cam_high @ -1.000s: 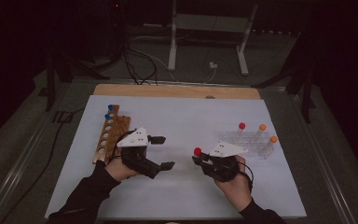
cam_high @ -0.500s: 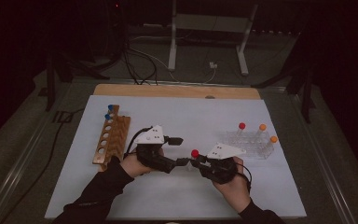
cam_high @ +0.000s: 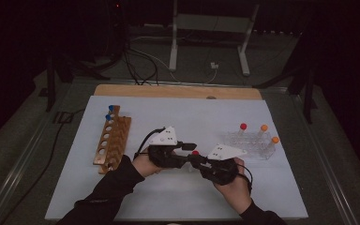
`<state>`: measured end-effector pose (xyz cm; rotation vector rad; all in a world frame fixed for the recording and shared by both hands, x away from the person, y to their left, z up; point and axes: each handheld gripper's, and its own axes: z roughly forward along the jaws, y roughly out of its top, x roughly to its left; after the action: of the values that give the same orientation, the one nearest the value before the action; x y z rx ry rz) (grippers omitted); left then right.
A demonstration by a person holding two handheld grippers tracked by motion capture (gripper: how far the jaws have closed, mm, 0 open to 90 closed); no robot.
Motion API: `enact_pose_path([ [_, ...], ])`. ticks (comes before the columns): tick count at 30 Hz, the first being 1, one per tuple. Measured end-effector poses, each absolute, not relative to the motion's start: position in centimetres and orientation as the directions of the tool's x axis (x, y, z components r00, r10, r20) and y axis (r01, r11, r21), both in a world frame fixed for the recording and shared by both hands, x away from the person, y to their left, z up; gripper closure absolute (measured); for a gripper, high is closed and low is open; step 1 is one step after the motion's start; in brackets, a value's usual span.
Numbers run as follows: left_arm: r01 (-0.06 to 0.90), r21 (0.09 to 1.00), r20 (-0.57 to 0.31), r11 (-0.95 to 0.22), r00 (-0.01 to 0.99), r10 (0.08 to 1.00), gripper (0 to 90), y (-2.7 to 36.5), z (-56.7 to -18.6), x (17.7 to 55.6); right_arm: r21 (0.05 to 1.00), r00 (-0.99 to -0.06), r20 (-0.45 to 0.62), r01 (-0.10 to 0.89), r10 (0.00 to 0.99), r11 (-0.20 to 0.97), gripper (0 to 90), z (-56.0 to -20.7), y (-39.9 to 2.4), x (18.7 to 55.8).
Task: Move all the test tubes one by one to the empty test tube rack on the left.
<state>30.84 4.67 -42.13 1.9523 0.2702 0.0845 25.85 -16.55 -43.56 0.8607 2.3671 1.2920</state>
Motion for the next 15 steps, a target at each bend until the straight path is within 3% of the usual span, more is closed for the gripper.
enact_pose_path([
  [4,0.141,0.917,-0.058,-0.373,0.973,0.224,70.5,4.5,-42.1,30.7,0.838,-0.767,0.024,0.365,0.641,0.406,74.6,-43.6,-16.6,26.0],
  [11,0.135,0.921,-0.048,-0.365,0.970,0.237,71.7,4.9,-41.6,30.9,0.852,-0.767,0.033,0.357,0.641,0.382,72.4,-43.5,-16.8,26.0],
  [15,0.136,0.927,-0.043,-0.349,0.964,0.261,71.7,5.8,-40.9,31.2,0.859,-0.755,0.038,0.360,0.655,0.365,55.7,-43.6,-16.9,26.1],
])
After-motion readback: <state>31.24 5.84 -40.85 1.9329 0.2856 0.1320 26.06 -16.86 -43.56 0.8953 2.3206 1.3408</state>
